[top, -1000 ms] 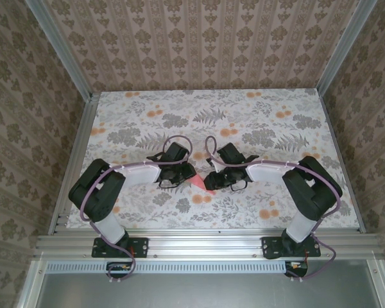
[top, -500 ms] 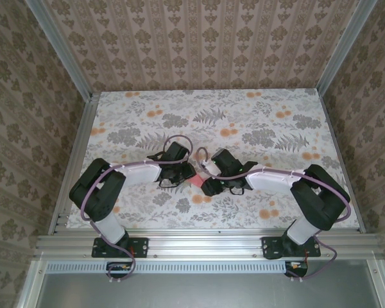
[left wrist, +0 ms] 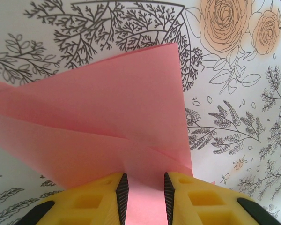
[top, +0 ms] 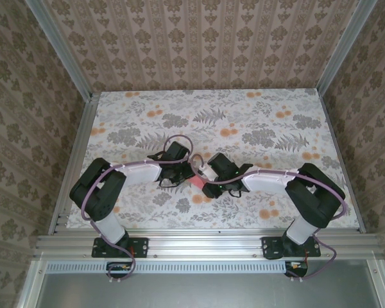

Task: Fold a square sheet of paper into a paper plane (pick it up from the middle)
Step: Fold the wing for the fifth time at the center of the table.

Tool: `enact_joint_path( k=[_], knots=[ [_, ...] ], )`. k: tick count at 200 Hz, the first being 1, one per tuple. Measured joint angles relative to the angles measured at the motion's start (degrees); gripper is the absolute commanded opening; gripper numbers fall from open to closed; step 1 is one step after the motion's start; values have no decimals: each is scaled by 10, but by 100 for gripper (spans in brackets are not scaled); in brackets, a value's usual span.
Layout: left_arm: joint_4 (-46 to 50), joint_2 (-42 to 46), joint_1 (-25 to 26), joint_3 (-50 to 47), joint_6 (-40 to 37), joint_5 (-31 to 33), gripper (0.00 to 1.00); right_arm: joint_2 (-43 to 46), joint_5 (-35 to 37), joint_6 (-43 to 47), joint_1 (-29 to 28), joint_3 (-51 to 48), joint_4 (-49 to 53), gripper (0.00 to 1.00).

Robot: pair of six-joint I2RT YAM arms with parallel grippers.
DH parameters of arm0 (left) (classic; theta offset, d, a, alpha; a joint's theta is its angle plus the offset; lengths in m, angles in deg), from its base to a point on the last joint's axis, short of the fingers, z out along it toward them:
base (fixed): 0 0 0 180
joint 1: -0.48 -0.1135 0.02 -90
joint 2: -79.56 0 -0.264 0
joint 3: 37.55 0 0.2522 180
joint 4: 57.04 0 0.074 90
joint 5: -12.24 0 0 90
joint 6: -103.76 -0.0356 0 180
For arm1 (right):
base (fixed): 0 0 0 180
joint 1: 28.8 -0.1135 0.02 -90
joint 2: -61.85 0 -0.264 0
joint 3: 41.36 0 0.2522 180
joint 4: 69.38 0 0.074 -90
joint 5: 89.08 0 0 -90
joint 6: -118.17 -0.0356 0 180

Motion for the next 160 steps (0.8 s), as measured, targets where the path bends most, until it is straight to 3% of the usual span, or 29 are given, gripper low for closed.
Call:
enact_joint_path(
  k=[30, 61, 77, 160],
  knots=[
    [2, 0, 0, 2, 0, -1, 30, -5, 6, 2, 0, 0, 0, 14],
    [4, -3, 0, 4, -1, -2, 30, -6, 9, 3, 0, 0, 0, 14],
    [4, -3, 0, 4, -3, -2, 29, -7, 9, 0, 0, 0, 1, 0],
    [9, -3, -1, 6, -4, 0, 28, -16, -7, -24, 1, -5, -13, 3]
  ],
)
